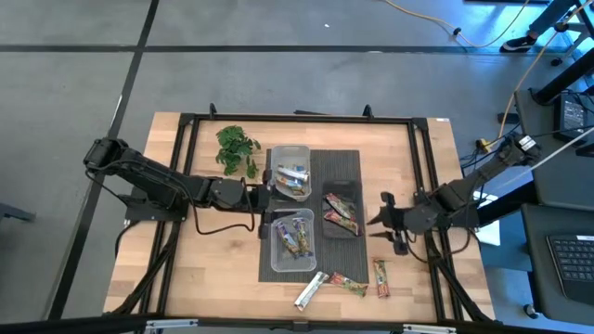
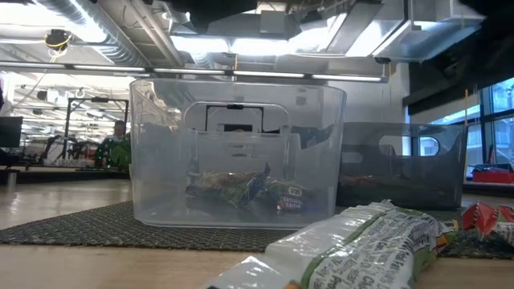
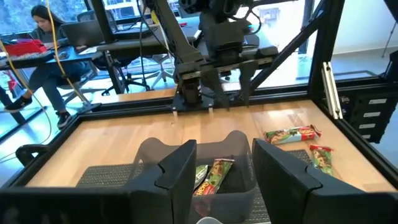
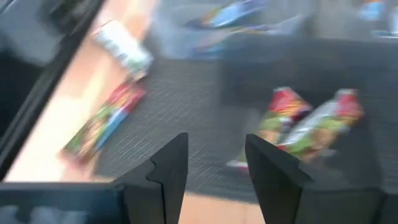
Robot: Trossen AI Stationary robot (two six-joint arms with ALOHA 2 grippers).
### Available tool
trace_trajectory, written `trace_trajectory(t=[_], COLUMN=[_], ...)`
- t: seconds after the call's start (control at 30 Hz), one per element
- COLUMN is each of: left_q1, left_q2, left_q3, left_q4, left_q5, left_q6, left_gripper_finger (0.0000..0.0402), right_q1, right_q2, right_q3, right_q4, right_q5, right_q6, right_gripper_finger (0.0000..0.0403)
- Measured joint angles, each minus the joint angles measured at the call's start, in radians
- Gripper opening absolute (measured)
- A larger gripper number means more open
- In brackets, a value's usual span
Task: Pick and place Granola Bars by type
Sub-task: Put the red granola bar into the black bin
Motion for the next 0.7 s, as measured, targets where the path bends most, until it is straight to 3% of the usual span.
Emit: trace_trajectory(t=[0.1, 0.17, 0.3, 0.53, 0.7], left_q1=[0.0, 0.0, 0.0, 0.0, 0.0], left_q2=[0.0, 0.0, 0.0, 0.0, 0.0], left_q3=[0.0, 0.0, 0.0, 0.0, 0.0], left_q4=[0.0, 0.0, 0.0, 0.0, -0.001], left_q5=[0.001, 0.001, 0.002, 0.003, 0.003], left_q6=[0.0, 0.0, 0.0, 0.0, 0.0], left_gripper_finger=[0.0148, 0.0149, 0.0152, 0.015, 0.0148], right_q1=[0.034, 0.047, 0.066, 0.071, 0.071], right_q2=[0.003, 0.003, 0.003, 0.004, 0.005], right_q3=[0.01, 0.009, 0.009, 0.009, 0.009], right_q4=[-0.023, -0.048, -0.065, -0.133, -0.235], right_q5=[-0.112, -0.198, -0.286, -0.369, -0.419], right_q6=[-0.028, 0.06, 0.322, 0.915, 1.185], right_gripper_finger=[0.0163, 0.0163, 0.0163, 0.0163, 0.0163])
